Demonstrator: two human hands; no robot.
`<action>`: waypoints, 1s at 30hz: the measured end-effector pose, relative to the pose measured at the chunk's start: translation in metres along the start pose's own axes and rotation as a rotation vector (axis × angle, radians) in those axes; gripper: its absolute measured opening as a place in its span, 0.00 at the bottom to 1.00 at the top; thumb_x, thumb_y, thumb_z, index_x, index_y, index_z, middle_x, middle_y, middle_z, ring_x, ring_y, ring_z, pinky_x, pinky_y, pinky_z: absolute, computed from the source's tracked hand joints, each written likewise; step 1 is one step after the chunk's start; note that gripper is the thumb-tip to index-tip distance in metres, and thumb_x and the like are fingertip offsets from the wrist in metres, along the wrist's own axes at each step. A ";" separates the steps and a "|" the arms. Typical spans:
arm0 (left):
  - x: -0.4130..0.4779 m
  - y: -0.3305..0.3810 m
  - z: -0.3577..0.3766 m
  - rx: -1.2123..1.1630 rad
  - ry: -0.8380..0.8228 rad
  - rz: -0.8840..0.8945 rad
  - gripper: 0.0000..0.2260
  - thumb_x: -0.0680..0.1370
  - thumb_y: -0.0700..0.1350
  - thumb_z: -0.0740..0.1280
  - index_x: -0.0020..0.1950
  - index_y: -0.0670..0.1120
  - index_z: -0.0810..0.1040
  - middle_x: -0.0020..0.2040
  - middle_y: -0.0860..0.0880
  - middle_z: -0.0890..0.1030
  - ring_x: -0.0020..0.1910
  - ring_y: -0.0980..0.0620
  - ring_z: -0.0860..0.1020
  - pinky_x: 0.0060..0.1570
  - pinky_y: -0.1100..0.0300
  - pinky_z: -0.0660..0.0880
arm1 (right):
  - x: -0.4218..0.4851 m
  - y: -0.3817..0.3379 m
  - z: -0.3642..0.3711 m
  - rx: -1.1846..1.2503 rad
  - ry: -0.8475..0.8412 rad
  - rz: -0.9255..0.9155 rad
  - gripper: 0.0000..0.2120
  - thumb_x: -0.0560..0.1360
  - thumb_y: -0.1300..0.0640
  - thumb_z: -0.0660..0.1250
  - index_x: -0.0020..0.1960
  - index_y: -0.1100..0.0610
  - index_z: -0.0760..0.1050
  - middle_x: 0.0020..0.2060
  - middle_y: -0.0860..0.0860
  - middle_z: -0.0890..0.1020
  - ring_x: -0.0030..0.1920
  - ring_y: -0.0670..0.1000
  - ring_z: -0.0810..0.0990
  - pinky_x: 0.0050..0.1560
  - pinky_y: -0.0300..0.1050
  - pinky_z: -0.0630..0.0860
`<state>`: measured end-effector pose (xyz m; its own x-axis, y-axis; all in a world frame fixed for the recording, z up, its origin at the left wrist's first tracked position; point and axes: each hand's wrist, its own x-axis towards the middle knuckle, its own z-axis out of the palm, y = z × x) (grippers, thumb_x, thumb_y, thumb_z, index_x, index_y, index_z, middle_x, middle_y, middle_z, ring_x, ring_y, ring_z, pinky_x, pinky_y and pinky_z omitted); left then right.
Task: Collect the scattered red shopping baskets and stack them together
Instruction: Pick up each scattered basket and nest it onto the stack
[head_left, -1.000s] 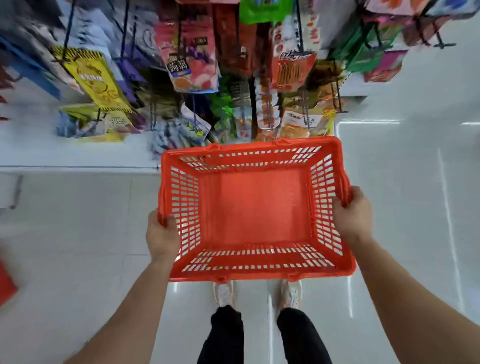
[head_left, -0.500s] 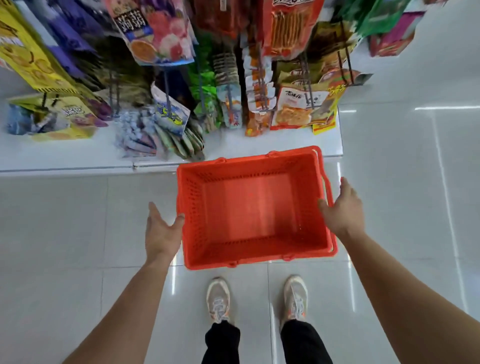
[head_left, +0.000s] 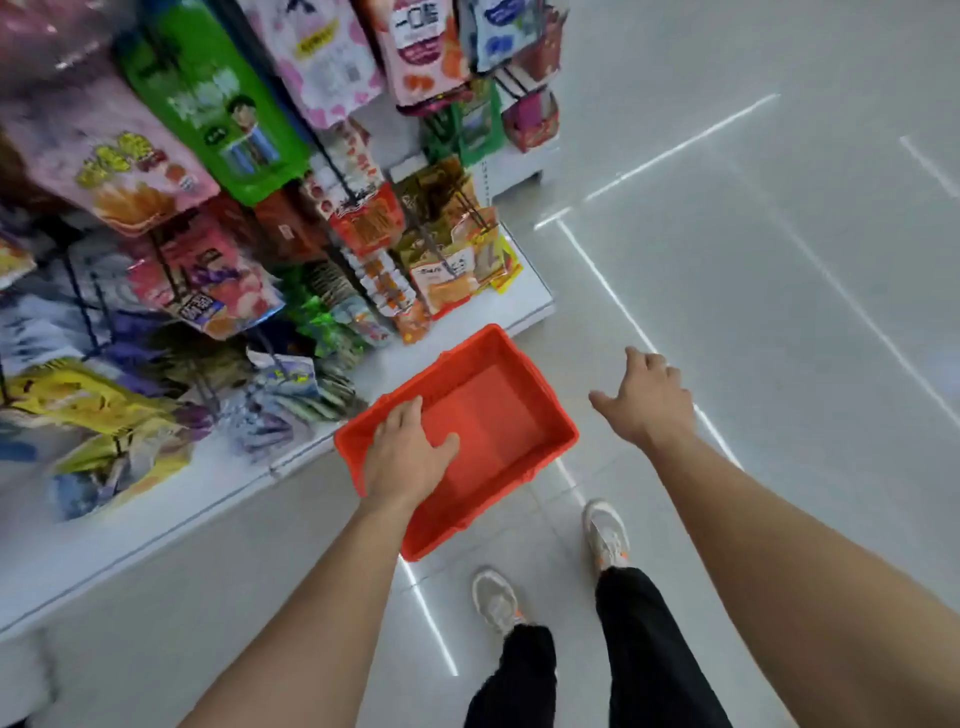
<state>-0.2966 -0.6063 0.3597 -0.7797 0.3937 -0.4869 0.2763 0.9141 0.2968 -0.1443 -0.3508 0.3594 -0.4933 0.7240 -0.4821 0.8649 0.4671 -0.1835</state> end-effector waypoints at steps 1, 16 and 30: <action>-0.006 0.022 -0.007 0.036 -0.014 0.057 0.37 0.75 0.62 0.67 0.79 0.47 0.62 0.77 0.46 0.66 0.75 0.46 0.64 0.73 0.52 0.62 | -0.014 0.017 -0.013 0.024 0.006 0.036 0.36 0.72 0.38 0.67 0.72 0.55 0.62 0.67 0.56 0.70 0.66 0.61 0.69 0.60 0.56 0.69; -0.175 0.418 0.069 0.454 -0.269 0.865 0.36 0.74 0.62 0.67 0.77 0.47 0.63 0.74 0.42 0.68 0.70 0.39 0.69 0.66 0.47 0.68 | -0.235 0.340 -0.114 0.527 0.186 0.866 0.37 0.73 0.39 0.68 0.74 0.56 0.60 0.67 0.58 0.69 0.67 0.60 0.67 0.61 0.54 0.69; -0.407 0.573 0.243 0.867 -0.613 1.700 0.37 0.75 0.63 0.65 0.79 0.48 0.61 0.75 0.47 0.67 0.71 0.43 0.68 0.63 0.47 0.69 | -0.464 0.440 -0.030 1.008 0.414 1.802 0.39 0.69 0.39 0.72 0.72 0.55 0.63 0.66 0.58 0.71 0.67 0.61 0.69 0.65 0.55 0.68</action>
<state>0.3158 -0.2193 0.5289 0.7296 0.5488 -0.4080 0.6810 -0.6370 0.3611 0.4618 -0.4659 0.5282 0.8819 0.0632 -0.4671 -0.0365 -0.9788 -0.2014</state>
